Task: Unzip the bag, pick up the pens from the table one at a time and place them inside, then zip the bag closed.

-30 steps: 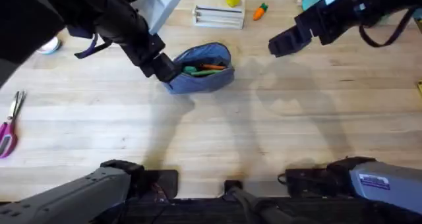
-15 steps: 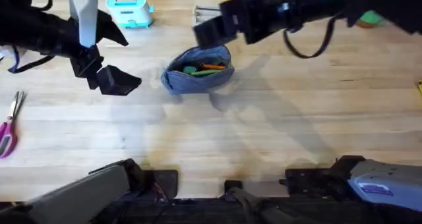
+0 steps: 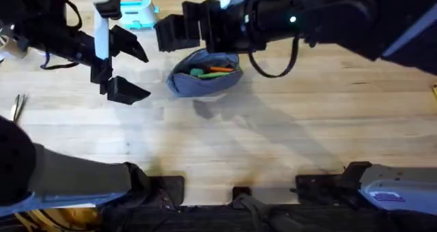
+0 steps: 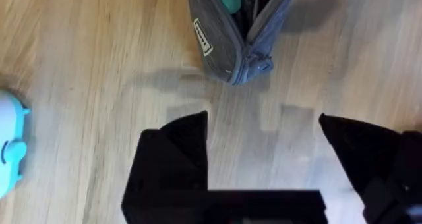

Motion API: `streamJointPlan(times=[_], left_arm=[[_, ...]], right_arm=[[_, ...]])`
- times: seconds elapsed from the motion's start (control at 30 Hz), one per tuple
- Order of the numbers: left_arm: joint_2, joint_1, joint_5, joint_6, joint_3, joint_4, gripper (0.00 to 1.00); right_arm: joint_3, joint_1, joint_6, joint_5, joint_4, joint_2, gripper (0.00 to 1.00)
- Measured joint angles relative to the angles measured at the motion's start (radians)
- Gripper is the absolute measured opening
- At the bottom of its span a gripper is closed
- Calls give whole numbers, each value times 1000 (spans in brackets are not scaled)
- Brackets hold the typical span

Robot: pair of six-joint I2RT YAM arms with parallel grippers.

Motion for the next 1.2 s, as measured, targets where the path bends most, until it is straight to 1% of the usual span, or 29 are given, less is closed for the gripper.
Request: streamJointPlan(times=[0.17, 0.27, 0.47, 0.6, 0.7, 0.8, 0.93, 0.97, 1.03, 1.2], left_arm=[[73, 0, 28, 57, 0, 2, 993], [122, 3, 46, 92, 0, 7, 995], [203, 15, 84, 151, 0, 10, 994], [248, 26, 119, 181, 0, 10, 993], [280, 40, 133, 192, 0, 10, 992], [310, 68, 146, 205, 0, 10, 994], [335, 123, 177, 219, 0, 9, 993], [336, 165, 210, 226, 0, 5, 993], [336, 196, 234, 232, 0, -5, 993], [336, 192, 245, 242, 0, -9, 992]], right_arm=[[0, 53, 114, 0, 0, 42, 997], [0, 76, 155, 0, 10, 73, 997], [0, 105, 237, 1, 78, 161, 997], [0, 131, 288, 12, 104, 216, 998], [0, 148, 323, 40, 112, 246, 997], [0, 163, 346, 74, 147, 271, 997], [0, 180, 362, 131, 200, 305, 997], [0, 187, 365, 172, 215, 336, 998], [0, 192, 365, 216, 243, 376, 998], [0, 192, 369, 248, 304, 415, 997]])
